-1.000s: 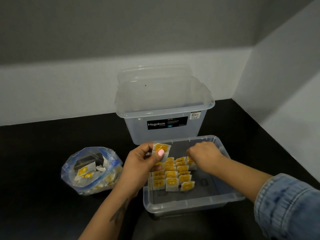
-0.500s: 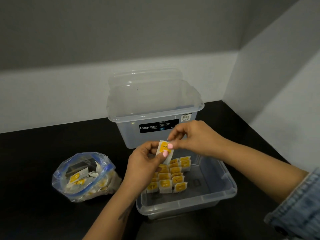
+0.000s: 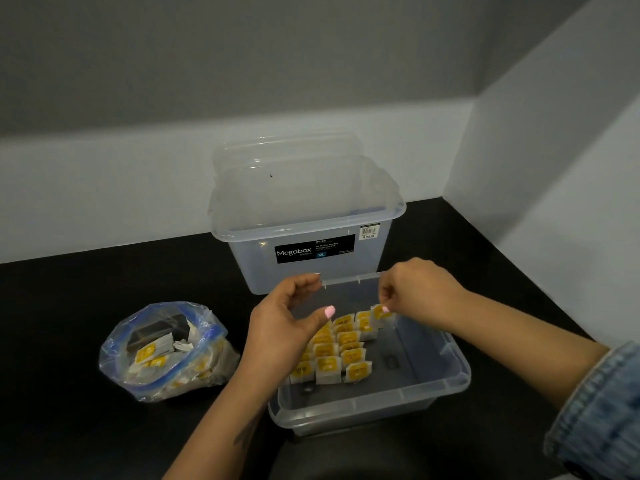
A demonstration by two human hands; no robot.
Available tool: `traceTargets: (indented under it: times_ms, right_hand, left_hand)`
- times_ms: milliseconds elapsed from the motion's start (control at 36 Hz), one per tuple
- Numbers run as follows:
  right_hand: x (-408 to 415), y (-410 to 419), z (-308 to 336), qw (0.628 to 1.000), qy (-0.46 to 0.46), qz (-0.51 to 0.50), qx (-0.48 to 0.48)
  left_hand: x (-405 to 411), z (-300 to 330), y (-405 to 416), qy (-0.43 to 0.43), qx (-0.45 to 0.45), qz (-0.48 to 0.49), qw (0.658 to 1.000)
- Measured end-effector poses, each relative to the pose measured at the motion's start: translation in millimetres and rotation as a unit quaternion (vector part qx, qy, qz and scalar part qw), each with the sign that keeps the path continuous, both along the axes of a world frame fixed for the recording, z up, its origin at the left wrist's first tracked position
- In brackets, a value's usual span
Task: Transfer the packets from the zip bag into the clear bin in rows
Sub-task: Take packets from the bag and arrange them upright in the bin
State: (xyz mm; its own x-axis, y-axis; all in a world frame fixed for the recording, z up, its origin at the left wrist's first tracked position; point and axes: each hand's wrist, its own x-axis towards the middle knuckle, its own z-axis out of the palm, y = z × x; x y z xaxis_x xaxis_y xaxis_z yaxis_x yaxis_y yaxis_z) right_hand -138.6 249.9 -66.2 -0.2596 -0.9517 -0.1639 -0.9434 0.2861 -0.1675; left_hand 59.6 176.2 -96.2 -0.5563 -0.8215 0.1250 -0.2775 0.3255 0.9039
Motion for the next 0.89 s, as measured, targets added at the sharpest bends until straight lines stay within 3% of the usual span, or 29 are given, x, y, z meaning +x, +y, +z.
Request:
traceTargets:
  times_ms: [333,889]
  right_hand:
    - [15,-15,-47,0.987,0.131,0.046,0.079]
    - [13,-20,-53,0.993,0.099,0.013,0.06]
  left_hand:
    - [5,-1,2,0.0,-0.004,-0.002,1.0]
    - [11,5,0,0.002,0.005,-0.004,1.0]
